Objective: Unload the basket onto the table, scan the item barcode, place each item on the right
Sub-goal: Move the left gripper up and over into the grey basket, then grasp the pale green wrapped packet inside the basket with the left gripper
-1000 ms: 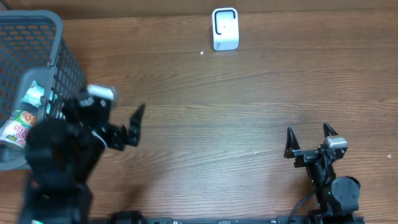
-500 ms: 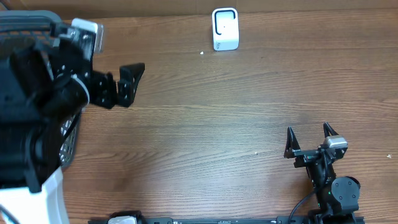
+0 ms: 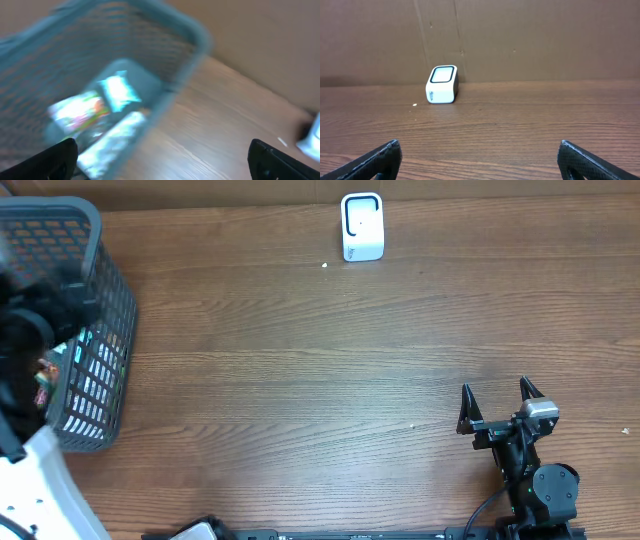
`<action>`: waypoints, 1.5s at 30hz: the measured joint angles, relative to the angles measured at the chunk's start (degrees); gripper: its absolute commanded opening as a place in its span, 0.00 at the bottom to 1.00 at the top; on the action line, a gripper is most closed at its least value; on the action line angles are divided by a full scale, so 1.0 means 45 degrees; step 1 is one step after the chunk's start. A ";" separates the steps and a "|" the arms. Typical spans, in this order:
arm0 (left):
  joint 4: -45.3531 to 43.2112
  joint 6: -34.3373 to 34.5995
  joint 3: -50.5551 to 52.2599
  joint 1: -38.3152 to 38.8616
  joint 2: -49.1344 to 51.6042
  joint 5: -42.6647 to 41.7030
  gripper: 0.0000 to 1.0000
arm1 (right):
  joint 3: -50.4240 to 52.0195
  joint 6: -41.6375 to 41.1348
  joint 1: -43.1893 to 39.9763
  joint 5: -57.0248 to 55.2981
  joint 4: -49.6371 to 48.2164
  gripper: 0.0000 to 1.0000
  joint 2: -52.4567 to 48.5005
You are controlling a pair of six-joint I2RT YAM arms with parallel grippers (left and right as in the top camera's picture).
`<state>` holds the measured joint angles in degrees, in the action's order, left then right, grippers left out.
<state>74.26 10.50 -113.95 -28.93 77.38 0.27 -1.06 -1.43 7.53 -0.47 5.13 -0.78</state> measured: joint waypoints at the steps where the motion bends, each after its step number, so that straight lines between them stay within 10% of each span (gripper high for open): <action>1: -0.0049 0.0146 0.0000 -0.0534 0.0092 0.0049 1.00 | 0.0000 0.0000 0.0005 0.0000 -0.0005 1.00 0.0000; 9: -0.2147 0.2084 -0.0024 -0.2662 0.1836 0.0185 1.00 | 0.0000 0.0000 0.0005 0.0000 0.0000 1.00 0.0000; 45: -0.4104 0.2045 -0.0024 -0.1224 0.9845 0.1855 1.00 | 0.0000 -0.0005 0.0000 -0.0005 -0.0005 1.00 0.0000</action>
<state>55.79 19.70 -114.06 -34.44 121.69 8.62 -1.06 -1.45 7.53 -0.49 5.10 -0.78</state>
